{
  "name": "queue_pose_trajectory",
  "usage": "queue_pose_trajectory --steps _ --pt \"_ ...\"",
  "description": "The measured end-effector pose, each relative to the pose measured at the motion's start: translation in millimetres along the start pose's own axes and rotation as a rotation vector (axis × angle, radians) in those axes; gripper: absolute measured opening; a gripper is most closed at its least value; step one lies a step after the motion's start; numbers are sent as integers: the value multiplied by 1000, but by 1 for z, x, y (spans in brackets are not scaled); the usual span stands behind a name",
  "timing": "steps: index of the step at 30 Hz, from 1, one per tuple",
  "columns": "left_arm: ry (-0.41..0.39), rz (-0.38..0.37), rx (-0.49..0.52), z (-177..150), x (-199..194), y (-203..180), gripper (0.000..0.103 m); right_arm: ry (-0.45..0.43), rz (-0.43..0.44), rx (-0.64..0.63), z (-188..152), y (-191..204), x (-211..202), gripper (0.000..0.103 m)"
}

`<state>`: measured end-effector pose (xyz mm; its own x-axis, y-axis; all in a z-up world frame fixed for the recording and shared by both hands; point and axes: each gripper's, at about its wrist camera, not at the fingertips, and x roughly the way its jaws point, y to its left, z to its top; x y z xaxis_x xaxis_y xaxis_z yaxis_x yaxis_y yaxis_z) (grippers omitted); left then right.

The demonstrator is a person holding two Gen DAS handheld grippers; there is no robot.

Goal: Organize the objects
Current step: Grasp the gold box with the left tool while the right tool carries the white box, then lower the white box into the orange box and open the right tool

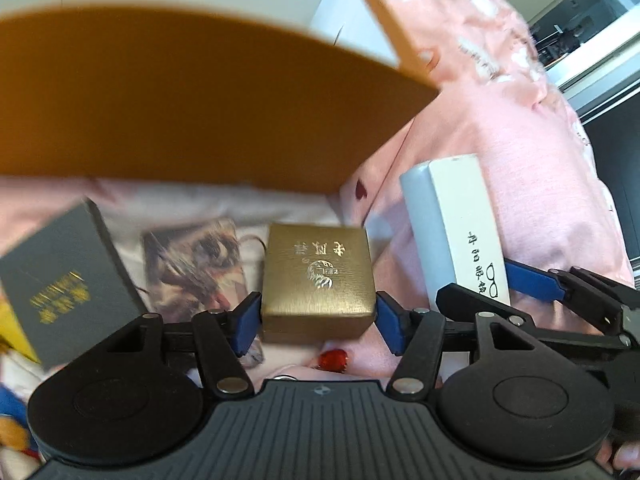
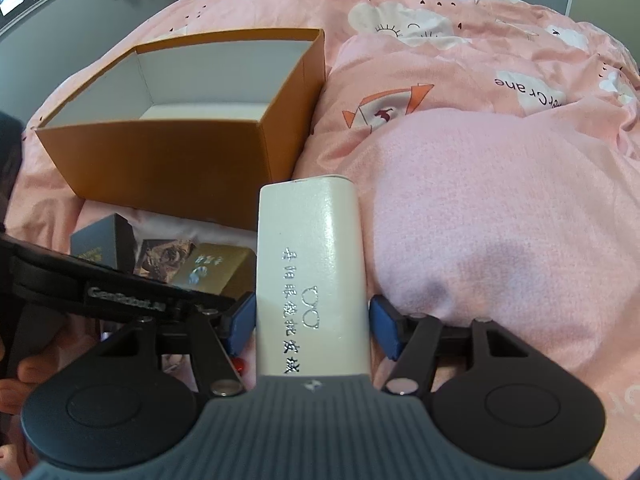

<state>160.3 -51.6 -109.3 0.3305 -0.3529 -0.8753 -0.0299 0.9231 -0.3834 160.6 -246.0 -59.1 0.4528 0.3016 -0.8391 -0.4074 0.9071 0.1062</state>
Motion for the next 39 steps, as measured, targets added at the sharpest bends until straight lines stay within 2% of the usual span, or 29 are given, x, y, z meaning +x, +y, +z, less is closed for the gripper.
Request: queue_pose_trajectory --steps 6,12,17,22,27,30,36,39 --pt "-121 -1 69 -4 -41 4 68 -16 36 77 10 1 -17 62" --pt "-224 -28 135 -3 -95 6 68 -91 62 104 32 11 -53 62" --pt "-323 -46 175 18 -145 7 68 -156 123 108 77 25 -70 63" --pt "-389 6 173 65 -166 16 68 -179 122 99 140 43 -47 63" --pt "-338 55 137 111 -137 27 68 -96 72 109 185 56 16 63" --pt "-269 72 114 119 -118 47 68 -7 46 111 197 61 61 63" --pt "-172 100 82 137 -88 74 68 117 -14 109 201 64 124 63" --pt "-143 95 68 144 -78 83 68 106 -68 44 204 74 136 63"
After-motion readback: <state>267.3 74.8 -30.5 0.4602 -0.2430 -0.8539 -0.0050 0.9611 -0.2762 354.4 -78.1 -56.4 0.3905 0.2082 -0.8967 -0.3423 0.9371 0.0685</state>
